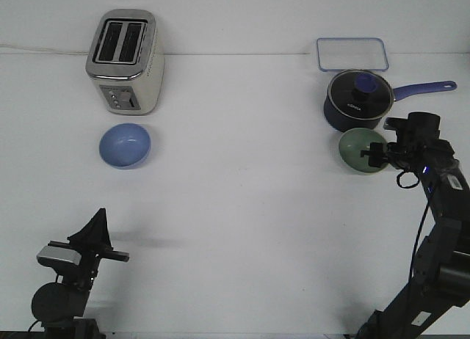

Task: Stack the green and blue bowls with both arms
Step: 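Grasp the rim of the pale green bowl with the right gripper, then carry the green bowl toward the table center and lower it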

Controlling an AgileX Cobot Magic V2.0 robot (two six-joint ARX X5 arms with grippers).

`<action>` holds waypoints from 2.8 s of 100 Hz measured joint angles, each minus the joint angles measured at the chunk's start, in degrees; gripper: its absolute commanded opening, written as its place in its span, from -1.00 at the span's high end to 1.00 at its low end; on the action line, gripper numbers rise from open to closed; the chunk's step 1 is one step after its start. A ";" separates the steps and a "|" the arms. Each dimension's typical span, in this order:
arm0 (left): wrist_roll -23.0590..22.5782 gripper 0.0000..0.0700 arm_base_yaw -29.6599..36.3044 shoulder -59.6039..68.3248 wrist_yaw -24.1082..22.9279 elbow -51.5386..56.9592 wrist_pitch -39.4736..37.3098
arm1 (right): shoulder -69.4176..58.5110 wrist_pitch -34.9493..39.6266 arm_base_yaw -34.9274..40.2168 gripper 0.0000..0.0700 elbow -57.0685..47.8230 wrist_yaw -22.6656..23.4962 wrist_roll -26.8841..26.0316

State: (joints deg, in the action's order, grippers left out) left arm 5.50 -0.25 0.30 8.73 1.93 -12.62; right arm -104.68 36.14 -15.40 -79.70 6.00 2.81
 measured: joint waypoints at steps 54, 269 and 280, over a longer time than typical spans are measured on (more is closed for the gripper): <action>0.00 0.97 0.00 0.00 0.00 0.00 0.00 | 0.94 1.90 -0.39 1.00 -0.46 4.76 -1.55; 0.00 0.97 0.00 0.00 0.00 0.00 0.00 | 0.48 7.80 48.74 1.00 0.02 7.30 -11.32; 0.00 0.97 0.00 0.00 0.00 0.00 0.02 | 0.04 7.63 48.68 1.00 0.09 7.45 -11.65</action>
State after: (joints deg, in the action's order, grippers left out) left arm 5.50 -0.25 0.30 8.73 1.93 -12.60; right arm -104.64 43.77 33.28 -79.61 13.45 -8.84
